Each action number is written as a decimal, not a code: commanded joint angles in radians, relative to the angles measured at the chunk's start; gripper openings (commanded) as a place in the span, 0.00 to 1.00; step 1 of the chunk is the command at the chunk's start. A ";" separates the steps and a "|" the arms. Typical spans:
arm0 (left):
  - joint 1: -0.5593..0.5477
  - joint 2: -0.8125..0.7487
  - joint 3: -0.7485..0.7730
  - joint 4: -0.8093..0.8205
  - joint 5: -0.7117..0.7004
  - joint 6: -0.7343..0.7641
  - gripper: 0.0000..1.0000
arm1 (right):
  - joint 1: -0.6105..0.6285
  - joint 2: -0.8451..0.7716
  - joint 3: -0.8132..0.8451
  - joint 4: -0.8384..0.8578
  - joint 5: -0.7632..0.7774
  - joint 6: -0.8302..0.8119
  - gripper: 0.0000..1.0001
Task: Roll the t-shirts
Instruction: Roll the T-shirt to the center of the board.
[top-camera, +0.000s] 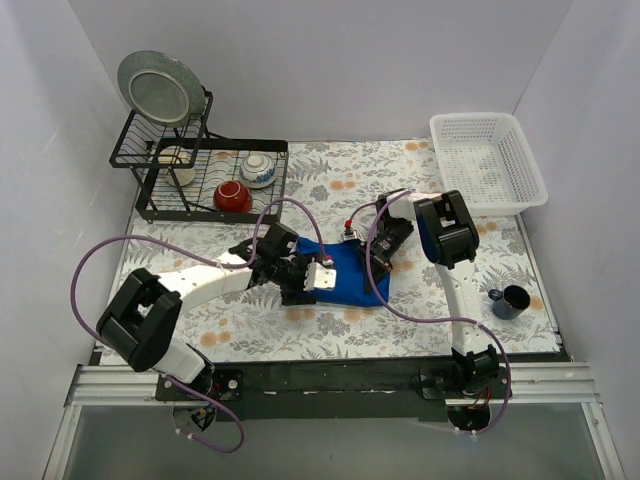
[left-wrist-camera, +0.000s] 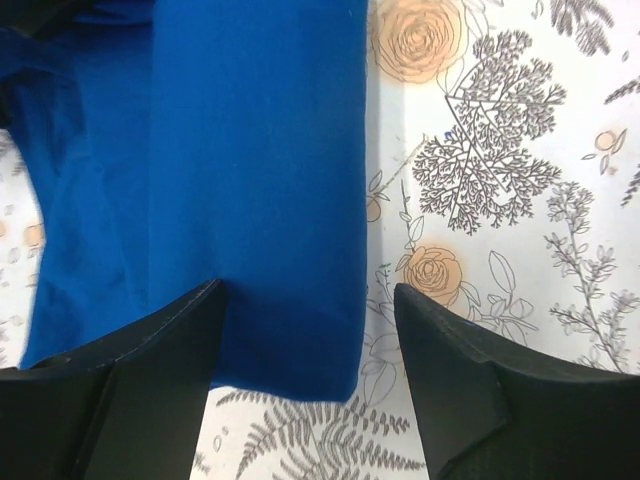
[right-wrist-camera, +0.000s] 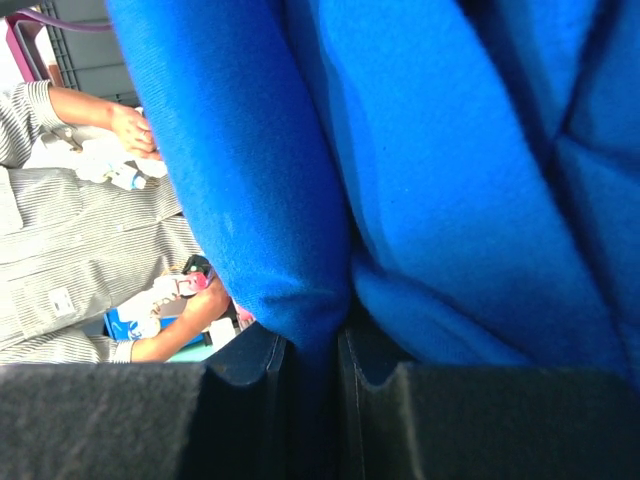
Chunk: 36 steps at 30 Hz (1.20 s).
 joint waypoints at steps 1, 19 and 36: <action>-0.017 0.066 -0.050 0.070 -0.016 0.061 0.66 | -0.007 0.091 0.007 0.164 0.080 -0.019 0.01; 0.018 0.265 0.112 -0.149 0.078 -0.066 0.08 | -0.139 -0.415 -0.094 0.337 0.073 -0.082 0.99; 0.106 0.429 0.373 -0.348 0.340 -0.223 0.09 | 0.131 -1.178 -0.907 1.216 0.408 -0.060 0.99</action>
